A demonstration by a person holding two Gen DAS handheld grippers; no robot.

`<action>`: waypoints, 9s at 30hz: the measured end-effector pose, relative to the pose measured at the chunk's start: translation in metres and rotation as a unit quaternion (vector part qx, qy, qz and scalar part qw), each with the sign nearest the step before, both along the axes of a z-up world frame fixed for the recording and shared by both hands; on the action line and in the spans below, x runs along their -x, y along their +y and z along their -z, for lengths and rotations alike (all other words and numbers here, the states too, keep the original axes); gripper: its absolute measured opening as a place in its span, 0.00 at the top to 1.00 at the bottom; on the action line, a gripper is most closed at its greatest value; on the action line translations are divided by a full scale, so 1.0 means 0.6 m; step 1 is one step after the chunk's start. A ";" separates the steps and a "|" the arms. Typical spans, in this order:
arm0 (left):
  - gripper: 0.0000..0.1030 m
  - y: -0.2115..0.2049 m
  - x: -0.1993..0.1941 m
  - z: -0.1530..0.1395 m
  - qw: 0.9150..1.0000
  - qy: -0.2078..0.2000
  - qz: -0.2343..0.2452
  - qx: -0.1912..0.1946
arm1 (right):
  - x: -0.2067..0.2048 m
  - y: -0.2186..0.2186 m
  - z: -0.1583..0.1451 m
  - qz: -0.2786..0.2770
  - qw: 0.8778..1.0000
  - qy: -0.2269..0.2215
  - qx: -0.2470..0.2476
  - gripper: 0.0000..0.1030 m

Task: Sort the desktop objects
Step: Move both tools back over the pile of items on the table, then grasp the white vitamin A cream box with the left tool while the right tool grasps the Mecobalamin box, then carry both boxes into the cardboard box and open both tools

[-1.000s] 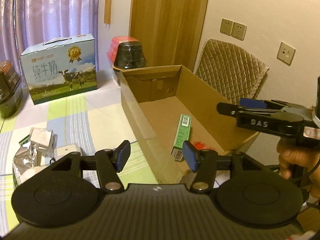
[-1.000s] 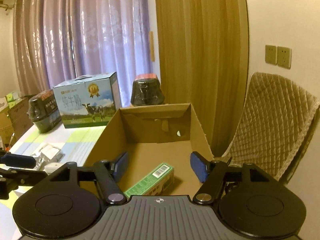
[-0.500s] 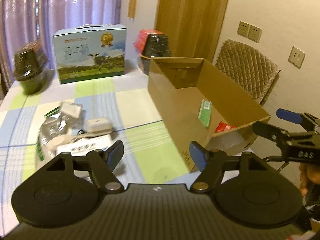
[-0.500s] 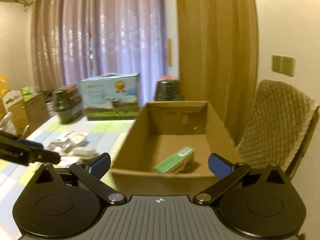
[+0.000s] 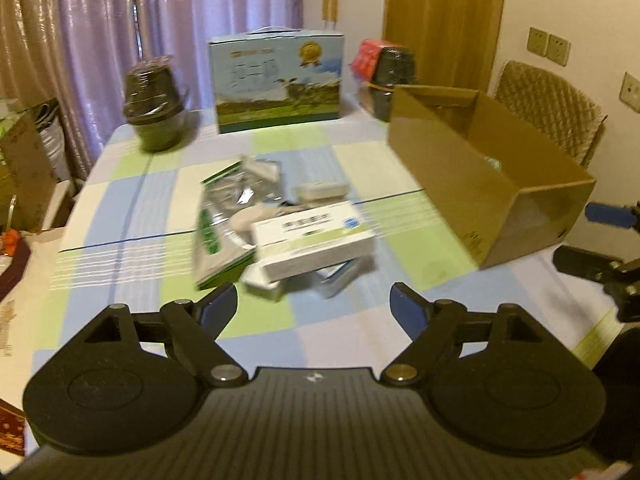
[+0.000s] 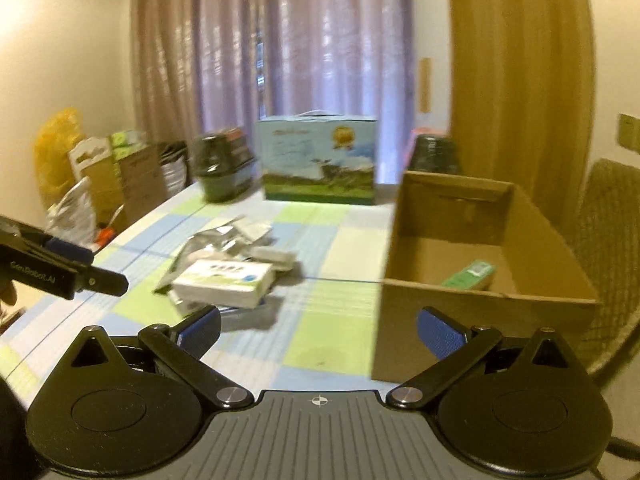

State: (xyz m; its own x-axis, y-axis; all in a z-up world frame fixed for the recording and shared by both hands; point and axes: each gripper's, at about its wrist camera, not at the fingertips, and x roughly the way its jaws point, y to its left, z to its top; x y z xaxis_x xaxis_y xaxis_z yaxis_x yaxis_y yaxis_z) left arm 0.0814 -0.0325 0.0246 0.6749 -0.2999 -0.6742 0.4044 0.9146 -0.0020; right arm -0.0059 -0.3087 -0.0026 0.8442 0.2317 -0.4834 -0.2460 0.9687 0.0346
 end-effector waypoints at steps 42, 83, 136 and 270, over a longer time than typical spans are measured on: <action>0.26 0.036 -0.170 0.162 0.993 0.041 0.102 -0.053 | -0.329 0.237 0.083 -0.397 0.855 0.130 0.308 0.03; 0.68 0.025 -0.125 0.177 0.994 0.089 0.055 -0.018 | -0.338 0.213 0.129 -0.292 0.890 0.277 0.215 0.33; 0.53 -0.050 -0.025 0.179 0.990 0.118 0.057 -0.046 | -0.075 0.108 0.214 -0.070 0.977 0.190 0.071 0.02; 0.63 -0.387 -0.162 -0.046 0.991 0.029 0.120 0.051 | -0.237 -0.261 -0.063 0.138 0.988 0.071 -0.013 0.34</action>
